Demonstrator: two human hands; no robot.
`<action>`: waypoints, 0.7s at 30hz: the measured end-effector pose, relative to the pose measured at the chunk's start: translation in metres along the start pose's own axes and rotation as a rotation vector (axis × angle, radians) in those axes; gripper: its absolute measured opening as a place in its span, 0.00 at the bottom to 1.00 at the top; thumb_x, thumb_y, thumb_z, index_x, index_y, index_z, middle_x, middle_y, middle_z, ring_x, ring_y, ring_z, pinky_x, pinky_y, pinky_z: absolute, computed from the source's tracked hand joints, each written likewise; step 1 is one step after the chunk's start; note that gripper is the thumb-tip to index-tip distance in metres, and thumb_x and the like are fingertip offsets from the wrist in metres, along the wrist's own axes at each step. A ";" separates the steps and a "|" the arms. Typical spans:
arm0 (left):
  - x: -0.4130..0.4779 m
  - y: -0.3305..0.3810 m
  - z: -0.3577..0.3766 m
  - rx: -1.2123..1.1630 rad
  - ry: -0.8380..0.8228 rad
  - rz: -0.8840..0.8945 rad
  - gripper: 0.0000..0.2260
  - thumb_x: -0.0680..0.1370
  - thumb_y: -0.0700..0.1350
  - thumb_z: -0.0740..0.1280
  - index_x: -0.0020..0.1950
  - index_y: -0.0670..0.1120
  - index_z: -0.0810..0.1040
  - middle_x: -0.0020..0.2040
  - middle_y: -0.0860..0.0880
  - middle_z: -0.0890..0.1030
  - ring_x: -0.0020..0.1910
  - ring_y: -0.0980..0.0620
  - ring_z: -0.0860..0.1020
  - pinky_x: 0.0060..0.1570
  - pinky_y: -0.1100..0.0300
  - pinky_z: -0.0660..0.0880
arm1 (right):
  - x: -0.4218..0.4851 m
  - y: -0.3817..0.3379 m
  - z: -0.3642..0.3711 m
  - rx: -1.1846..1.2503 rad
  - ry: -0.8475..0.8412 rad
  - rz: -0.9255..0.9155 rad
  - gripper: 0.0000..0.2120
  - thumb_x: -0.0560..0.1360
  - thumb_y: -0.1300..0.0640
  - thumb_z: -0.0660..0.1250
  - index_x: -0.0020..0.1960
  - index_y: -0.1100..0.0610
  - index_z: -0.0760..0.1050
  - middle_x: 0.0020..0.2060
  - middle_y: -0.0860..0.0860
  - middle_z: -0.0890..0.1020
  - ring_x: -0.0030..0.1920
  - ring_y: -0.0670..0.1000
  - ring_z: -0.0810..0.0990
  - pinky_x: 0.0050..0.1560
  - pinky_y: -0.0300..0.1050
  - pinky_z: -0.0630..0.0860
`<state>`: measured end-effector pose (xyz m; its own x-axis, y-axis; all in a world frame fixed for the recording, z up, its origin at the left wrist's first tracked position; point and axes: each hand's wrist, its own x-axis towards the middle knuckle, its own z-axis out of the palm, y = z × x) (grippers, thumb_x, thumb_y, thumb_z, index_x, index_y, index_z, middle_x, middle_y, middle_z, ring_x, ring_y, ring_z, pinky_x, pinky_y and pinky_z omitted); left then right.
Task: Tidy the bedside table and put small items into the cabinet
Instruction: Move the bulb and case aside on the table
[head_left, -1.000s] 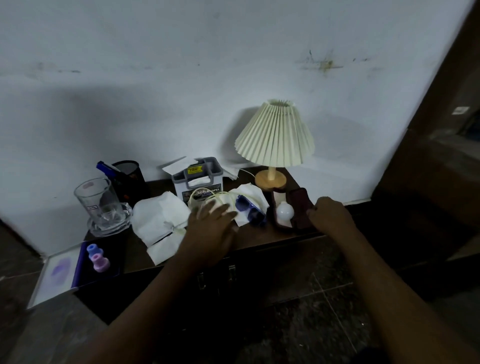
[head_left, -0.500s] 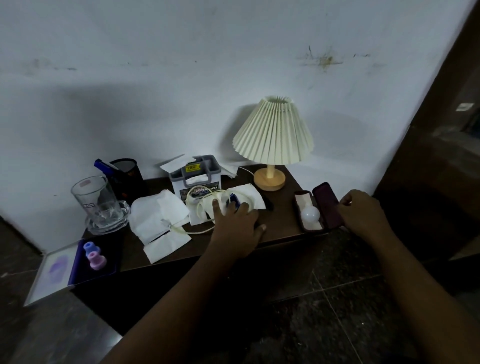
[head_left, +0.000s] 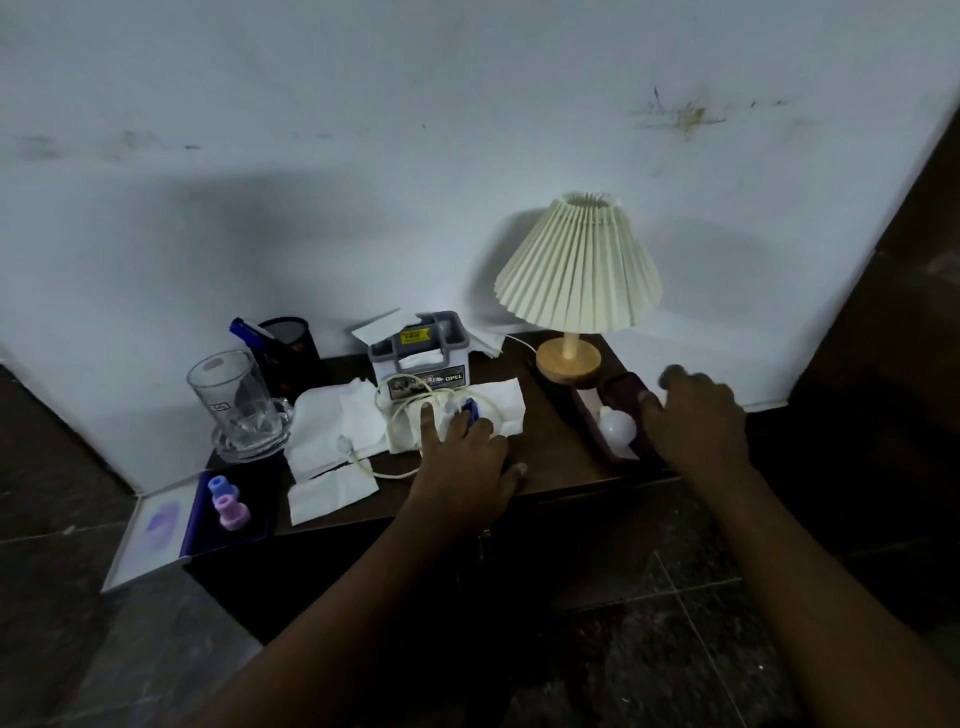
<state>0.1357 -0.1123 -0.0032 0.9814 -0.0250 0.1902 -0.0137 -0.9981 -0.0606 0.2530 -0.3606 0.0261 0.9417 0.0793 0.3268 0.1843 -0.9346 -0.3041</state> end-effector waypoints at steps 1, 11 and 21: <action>0.001 0.000 0.000 -0.008 0.007 0.004 0.23 0.81 0.64 0.54 0.62 0.50 0.78 0.67 0.48 0.76 0.76 0.41 0.65 0.74 0.28 0.44 | 0.002 -0.014 0.002 -0.079 0.060 -0.094 0.15 0.80 0.47 0.64 0.58 0.58 0.78 0.51 0.60 0.82 0.53 0.64 0.78 0.50 0.55 0.76; -0.004 -0.020 -0.006 -0.120 0.084 0.060 0.19 0.82 0.62 0.56 0.59 0.52 0.79 0.64 0.52 0.78 0.74 0.47 0.67 0.74 0.31 0.52 | -0.001 -0.092 0.058 -0.400 -0.082 -0.281 0.11 0.78 0.56 0.62 0.52 0.55 0.83 0.61 0.58 0.79 0.67 0.66 0.70 0.69 0.66 0.60; -0.018 -0.055 -0.014 -0.142 0.174 0.086 0.15 0.81 0.56 0.58 0.56 0.50 0.81 0.63 0.53 0.79 0.71 0.45 0.71 0.76 0.31 0.49 | 0.008 -0.109 0.066 -0.295 -0.132 -0.152 0.07 0.78 0.59 0.63 0.48 0.55 0.80 0.49 0.54 0.83 0.64 0.62 0.74 0.67 0.64 0.63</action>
<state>0.1158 -0.0579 0.0101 0.9280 -0.1072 0.3567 -0.1345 -0.9895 0.0526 0.2588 -0.2355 0.0030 0.9415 0.2513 0.2247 0.2541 -0.9670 0.0169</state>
